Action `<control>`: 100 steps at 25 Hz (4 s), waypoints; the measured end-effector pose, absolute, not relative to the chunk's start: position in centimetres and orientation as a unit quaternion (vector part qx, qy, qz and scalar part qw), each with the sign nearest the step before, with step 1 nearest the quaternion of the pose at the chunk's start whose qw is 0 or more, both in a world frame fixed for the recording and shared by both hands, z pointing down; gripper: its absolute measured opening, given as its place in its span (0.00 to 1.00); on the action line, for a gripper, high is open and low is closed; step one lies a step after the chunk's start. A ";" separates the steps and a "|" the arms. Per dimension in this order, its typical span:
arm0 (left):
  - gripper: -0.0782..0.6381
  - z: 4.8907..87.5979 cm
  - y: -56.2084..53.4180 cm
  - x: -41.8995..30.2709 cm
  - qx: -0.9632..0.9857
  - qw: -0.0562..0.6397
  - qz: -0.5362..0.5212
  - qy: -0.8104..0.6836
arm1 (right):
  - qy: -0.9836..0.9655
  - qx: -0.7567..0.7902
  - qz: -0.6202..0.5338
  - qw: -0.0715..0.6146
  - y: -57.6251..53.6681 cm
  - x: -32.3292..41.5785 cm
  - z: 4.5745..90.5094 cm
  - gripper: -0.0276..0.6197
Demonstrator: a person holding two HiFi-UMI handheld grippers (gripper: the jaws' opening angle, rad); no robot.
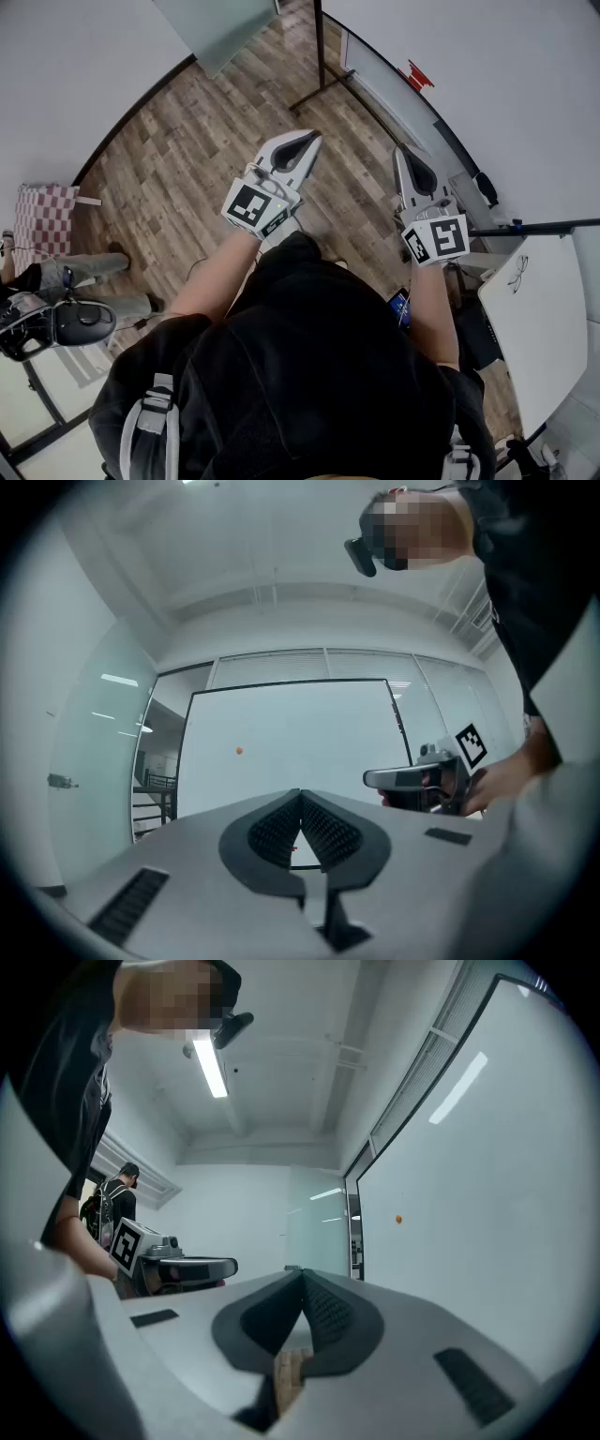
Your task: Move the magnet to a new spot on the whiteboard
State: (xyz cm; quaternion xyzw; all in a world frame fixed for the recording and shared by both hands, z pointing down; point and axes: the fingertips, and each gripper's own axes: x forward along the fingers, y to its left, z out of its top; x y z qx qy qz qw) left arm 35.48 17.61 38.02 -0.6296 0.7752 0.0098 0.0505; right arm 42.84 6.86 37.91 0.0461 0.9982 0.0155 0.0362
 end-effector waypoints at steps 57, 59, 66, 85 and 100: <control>0.12 37.8 20.6 4.3 -0.709 0.039 0.006 0.705 | 0.999 -0.041 0.007 -0.001 10.8 13.0 38.7 0.04; 0.12 38.2 20.4 3.7 -0.707 0.035 0.008 0.706 | 0.999 -0.042 0.006 0.000 10.5 12.5 38.9 0.04; 0.12 39.5 18.2 1.6 -0.710 0.022 0.004 0.704 | 0.999 -0.043 -0.004 -0.005 8.3 10.3 40.0 0.04; 0.12 39.1 0.7 0.9 -0.735 0.037 -0.014 0.677 | 0.999 -0.044 -0.006 0.018 -6.4 8.1 40.0 0.04; 0.12 39.2 -7.6 0.2 -0.748 0.030 -0.018 0.663 | 0.999 -0.046 -0.010 0.003 -13.3 7.2 40.9 0.04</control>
